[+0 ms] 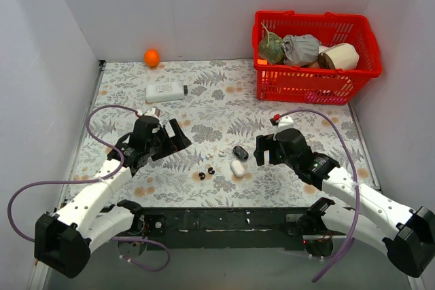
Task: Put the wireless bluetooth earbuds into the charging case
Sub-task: Pick up the charging case at the center of the board.
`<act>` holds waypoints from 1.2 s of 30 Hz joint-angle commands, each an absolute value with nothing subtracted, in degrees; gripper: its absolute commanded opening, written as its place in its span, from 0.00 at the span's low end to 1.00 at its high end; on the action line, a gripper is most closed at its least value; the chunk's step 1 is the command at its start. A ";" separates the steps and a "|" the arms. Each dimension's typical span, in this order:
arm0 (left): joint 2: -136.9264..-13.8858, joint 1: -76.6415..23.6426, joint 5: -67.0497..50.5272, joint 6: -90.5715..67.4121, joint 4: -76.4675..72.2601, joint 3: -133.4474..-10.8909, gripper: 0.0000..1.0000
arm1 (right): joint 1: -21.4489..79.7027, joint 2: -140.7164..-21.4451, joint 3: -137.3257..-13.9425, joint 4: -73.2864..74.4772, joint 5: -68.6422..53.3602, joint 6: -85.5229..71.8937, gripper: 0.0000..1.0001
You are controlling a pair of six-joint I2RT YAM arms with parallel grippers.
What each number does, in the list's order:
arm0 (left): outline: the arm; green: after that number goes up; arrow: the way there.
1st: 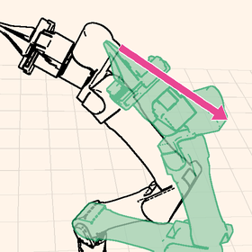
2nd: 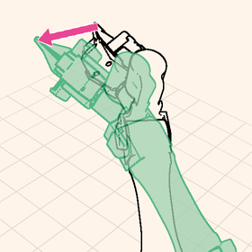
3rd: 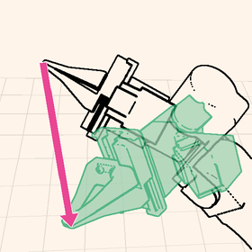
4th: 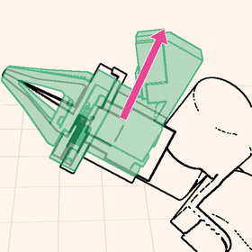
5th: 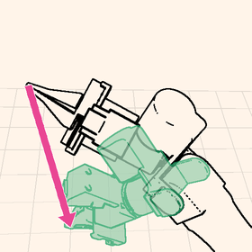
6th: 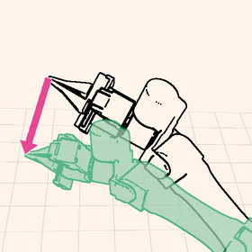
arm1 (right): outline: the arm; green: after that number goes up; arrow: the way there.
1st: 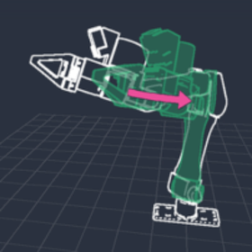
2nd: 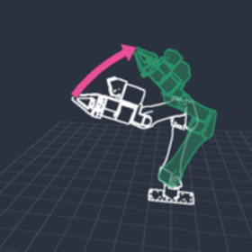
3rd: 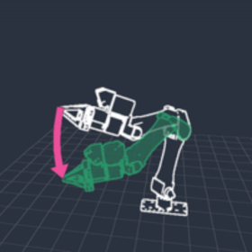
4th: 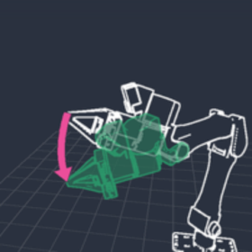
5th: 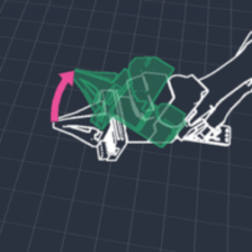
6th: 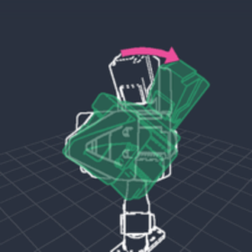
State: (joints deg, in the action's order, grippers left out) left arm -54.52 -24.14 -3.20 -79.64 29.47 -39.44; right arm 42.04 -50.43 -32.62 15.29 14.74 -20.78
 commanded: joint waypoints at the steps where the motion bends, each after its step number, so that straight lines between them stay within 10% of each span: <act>1: -52.04 -25.22 -9.65 -74.45 27.69 -41.48 0.98 | 42.36 -50.36 -31.82 12.74 14.06 -20.57 0.98; 17: -66.61 -51.32 -9.30 -63.47 21.72 -50.80 0.98 | 42.36 -43.94 -36.47 24.60 15.20 -20.56 0.97; 36: -88.93 -53.88 -13.27 -43.78 19.24 -59.84 0.98 | 42.36 -36.65 -41.84 31.46 14.68 -20.04 0.97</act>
